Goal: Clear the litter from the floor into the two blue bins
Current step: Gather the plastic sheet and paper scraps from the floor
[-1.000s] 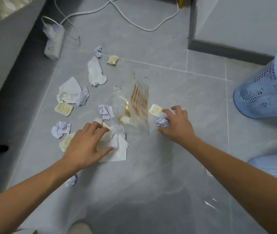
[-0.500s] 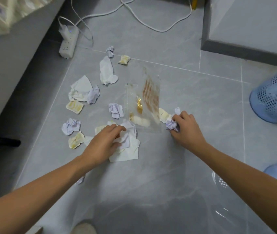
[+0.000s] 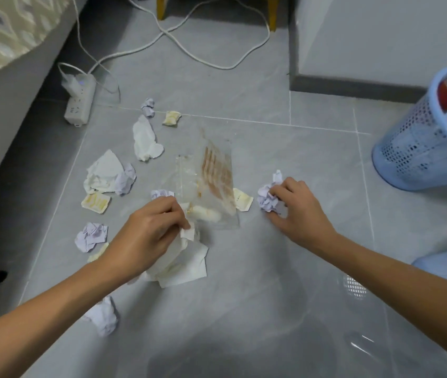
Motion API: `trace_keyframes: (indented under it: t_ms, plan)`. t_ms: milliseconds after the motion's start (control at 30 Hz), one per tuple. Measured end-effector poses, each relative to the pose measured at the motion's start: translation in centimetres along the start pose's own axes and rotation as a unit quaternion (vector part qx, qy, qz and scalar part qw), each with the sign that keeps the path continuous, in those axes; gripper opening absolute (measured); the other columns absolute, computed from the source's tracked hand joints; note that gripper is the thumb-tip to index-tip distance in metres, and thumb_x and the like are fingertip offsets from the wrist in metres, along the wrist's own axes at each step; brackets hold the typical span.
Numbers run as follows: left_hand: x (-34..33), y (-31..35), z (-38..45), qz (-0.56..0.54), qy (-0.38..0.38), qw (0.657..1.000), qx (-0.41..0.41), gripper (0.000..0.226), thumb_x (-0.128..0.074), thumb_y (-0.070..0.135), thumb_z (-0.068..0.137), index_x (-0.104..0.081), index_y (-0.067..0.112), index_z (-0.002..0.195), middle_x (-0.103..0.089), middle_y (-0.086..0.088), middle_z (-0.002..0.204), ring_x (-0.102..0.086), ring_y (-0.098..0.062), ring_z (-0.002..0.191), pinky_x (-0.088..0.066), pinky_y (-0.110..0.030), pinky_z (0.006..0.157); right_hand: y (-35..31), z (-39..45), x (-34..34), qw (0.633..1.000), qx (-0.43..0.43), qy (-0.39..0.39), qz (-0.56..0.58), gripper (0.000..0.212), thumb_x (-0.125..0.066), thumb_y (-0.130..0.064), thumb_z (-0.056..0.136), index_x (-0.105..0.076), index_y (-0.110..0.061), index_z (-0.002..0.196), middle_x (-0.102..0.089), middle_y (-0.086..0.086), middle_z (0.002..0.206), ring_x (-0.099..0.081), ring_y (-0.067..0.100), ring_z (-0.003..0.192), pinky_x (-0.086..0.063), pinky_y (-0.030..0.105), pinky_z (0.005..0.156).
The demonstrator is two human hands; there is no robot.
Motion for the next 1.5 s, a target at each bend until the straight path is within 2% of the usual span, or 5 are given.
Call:
trace_keyframes:
  t_ms: [433, 733, 1000, 1200, 1500]
  plan:
    - [-2.8, 25.0, 21.7, -0.062, -0.091, 0.958, -0.266, 0.025, -0.074, -0.011, 0.080, -0.077, 0.013, 0.086, -0.064, 0.005, 0.091, -0.064, -0.009, 0.083, -0.051, -0.029, 0.074, 5.7, -9.9, 23.7, 0.988, -0.124, 0.088, -0.027, 0.024, -0.075, -0.032, 0.082, -0.059, -0.023, 0.097, -0.050, -0.005, 0.094, -0.050, 0.022, 0.083, -0.051, 0.041, 0.071]
    - [-14.8, 45.7, 26.1, -0.147, -0.097, 0.903, -0.392, 0.020, -0.072, -0.006, 0.079, -0.077, 0.012, 0.084, -0.062, 0.005, 0.086, -0.058, -0.008, 0.075, -0.043, -0.014, 0.072, 11.7, -28.5, 33.5, 0.912, -0.326, 0.228, -0.102, 0.026, -0.080, -0.030, 0.080, -0.063, -0.021, 0.098, -0.046, -0.010, 0.089, -0.046, 0.015, 0.079, -0.035, 0.022, 0.068]
    - [-26.8, 48.1, 23.2, -0.093, -0.182, 0.908, -0.365, 0.017, -0.067, 0.000, 0.082, -0.075, 0.014, 0.088, -0.062, 0.000, 0.091, -0.061, -0.021, 0.086, -0.051, -0.044, 0.077, 14.0, -33.1, 30.7, 0.899, -0.408, 0.117, -0.109, 0.032, -0.080, -0.036, 0.077, -0.060, -0.022, 0.099, -0.049, -0.004, 0.090, -0.052, 0.025, 0.085, -0.038, 0.034, 0.067]
    - [-27.6, 46.4, 22.5, 0.002, -0.254, 0.900, -0.353, 0.043, -0.077, 0.024, 0.079, -0.069, 0.026, 0.121, -0.060, 0.004, 0.117, -0.054, -0.017, 0.114, -0.050, -0.039, 0.092, 14.6, -32.7, 30.1, 0.881, -0.454, 0.003, -0.129, 0.053, -0.077, -0.056, 0.063, -0.061, -0.037, 0.110, -0.052, -0.007, 0.103, -0.053, 0.023, 0.097, -0.049, 0.042, 0.083]
    - [-15.2, 37.4, 23.9, -0.060, -0.225, 0.886, -0.401, 0.021, -0.073, 0.029, 0.089, -0.069, 0.025, 0.109, -0.060, 0.013, 0.099, -0.056, -0.006, 0.094, -0.044, -0.017, 0.075, 8.7, -22.8, 34.1, 0.927, -0.298, 0.195, -0.119, 0.020, -0.059, -0.023, 0.072, -0.065, -0.023, 0.092, -0.060, -0.009, 0.087, -0.056, 0.018, 0.085, -0.049, 0.039, 0.077]
Point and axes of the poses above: each hand's wrist, its own z-axis towards the middle knuckle, its own x-axis out of the back of the hand, y = z × x, the point moved 4 cm from there along z, towards the middle knuckle
